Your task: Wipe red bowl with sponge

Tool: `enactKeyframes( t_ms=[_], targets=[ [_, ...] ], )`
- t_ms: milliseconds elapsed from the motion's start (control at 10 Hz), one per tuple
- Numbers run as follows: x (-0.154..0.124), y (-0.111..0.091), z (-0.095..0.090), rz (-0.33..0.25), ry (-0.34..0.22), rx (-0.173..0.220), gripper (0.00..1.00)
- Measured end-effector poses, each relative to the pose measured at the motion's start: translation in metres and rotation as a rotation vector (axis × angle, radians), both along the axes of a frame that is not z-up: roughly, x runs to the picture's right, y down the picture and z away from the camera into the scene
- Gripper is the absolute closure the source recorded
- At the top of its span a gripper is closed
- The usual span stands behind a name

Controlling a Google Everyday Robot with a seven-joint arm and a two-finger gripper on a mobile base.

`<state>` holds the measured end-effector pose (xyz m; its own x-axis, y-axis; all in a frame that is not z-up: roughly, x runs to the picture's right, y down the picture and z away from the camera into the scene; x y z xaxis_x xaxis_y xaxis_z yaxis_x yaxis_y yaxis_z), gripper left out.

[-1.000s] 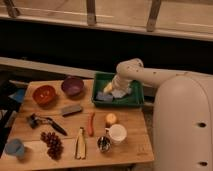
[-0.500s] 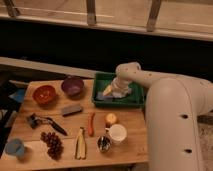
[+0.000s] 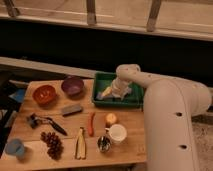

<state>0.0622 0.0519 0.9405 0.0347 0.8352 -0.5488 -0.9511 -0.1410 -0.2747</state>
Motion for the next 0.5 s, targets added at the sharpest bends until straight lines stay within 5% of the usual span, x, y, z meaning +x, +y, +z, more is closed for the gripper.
enactKeyframes(
  t_ms=[100,500],
  targets=[
    [-0.005,0.001,-0.001,0.0,-0.01,-0.004,0.22],
    [-0.024,0.005,-0.008,0.002,-0.067,-0.014,0.6]
  ],
)
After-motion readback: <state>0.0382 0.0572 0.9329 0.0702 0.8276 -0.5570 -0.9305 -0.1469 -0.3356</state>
